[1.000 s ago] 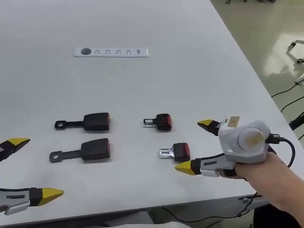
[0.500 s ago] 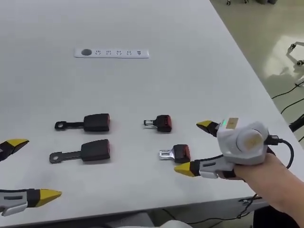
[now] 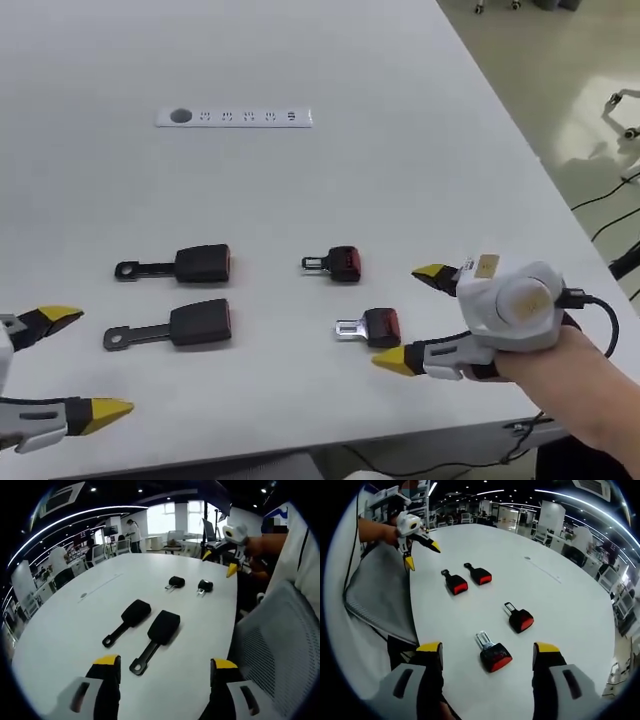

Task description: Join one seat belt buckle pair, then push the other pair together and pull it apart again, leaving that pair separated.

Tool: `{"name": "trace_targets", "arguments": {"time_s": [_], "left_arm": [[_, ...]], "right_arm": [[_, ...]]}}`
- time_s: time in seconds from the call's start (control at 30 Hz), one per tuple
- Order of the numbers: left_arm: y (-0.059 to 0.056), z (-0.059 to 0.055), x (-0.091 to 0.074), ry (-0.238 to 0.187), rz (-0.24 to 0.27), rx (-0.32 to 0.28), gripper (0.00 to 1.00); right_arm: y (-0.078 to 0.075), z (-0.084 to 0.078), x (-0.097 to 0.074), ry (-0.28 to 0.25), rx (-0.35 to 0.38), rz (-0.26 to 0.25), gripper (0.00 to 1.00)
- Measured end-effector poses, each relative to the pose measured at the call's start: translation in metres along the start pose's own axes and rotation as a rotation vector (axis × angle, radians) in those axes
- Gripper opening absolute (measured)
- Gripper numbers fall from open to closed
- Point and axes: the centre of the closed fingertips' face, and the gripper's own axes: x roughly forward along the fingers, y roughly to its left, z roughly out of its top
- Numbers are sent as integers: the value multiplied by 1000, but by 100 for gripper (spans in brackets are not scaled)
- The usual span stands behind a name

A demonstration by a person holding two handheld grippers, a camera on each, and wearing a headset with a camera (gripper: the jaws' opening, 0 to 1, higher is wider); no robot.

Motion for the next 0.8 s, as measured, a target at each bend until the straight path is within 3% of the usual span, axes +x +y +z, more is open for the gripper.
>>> {"name": "trace_targets", "arguments": {"time_s": [0.4,0.57,0.7,0.8], "left_arm": [[0,2,27,50,-64,46,59],[2,3,38,51,-82,58,56],[7,-3,58,92,-103,101,55],[7,2,67,94,-108,111,53]], "right_arm": [[1,-22,20,77,-57,73,58],[-7,-32,27,111,-85,89,55],[-16,-37,37,127,-112,101,51],[-17,-38,41,151,-141,117,47]]}}
